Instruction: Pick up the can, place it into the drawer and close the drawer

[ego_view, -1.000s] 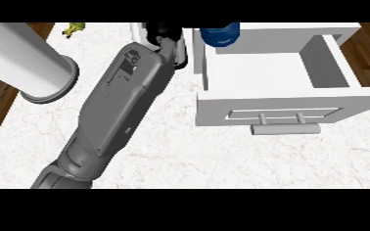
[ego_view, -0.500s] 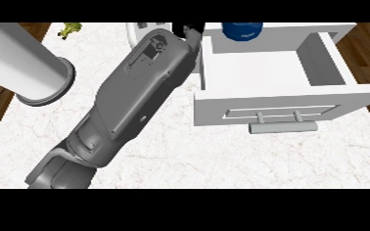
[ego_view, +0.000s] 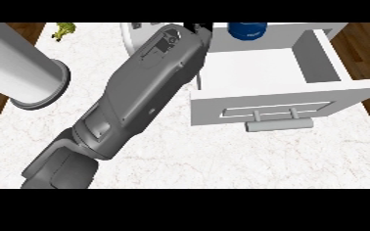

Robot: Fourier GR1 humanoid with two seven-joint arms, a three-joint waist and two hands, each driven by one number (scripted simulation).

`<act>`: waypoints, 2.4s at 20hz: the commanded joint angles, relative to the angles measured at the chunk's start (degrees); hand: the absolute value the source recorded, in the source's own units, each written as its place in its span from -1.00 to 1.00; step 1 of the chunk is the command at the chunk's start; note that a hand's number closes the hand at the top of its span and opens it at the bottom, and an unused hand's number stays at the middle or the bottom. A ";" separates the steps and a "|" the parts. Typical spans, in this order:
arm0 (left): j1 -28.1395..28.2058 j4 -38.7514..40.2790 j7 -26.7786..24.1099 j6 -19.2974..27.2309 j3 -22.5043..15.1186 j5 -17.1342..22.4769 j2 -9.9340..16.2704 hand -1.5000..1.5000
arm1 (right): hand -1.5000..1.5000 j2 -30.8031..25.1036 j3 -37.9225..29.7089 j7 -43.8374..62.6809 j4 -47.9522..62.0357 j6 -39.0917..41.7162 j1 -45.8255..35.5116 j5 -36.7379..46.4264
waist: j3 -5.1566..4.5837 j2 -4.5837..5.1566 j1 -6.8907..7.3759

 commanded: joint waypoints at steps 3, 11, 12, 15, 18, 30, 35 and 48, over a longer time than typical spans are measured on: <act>-1.28 4.06 -2.33 0.19 -4.07 5.79 0.00 1.00 | -1.00 -0.55 -1.10 -0.23 1.26 0.19 -0.72 -0.42 | 0.03 0.16 -0.52; -1.51 7.22 -3.79 2.80 -10.72 9.54 0.00 -1.00 | -1.00 0.89 1.98 0.58 -0.32 -1.92 -3.31 2.50 | 0.05 0.45 -0.96; -0.55 7.07 -4.39 4.10 -11.29 10.29 0.00 -1.00 | -1.00 0.46 0.25 -0.76 1.64 0.53 -1.19 1.34 | 0.07 0.36 -1.44; -2.36 8.66 -2.53 4.69 -11.99 11.11 0.00 -1.00 | -1.00 1.63 0.45 -1.54 0.71 0.77 -0.52 1.85 | 0.06 0.20 -0.90; -1.80 10.33 -6.32 5.74 -11.72 12.67 0.00 -1.00 | -1.00 0.52 1.52 0.65 -0.28 -0.42 -1.94 1.72 | 0.06 0.76 -1.98; 0.48 7.78 -9.75 8.01 -16.26 18.51 0.00 -1.00 | -1.00 0.08 2.48 0.72 -1.72 -1.56 -5.02 4.34 | 0.03 0.57 -1.45; -1.22 8.54 -11.55 6.31 -13.32 19.79 0.00 -1.00 | -1.00 -4.41 -0.41 -5.56 -8.60 3.04 -4.87 13.94 | -0.05 0.46 -0.82; -3.32 7.26 -14.79 7.56 -15.03 22.62 0.00 -1.00 | -1.00 -3.18 16.77 -9.22 -9.49 1.53 -17.42 42.89 | -0.09 0.58 2.32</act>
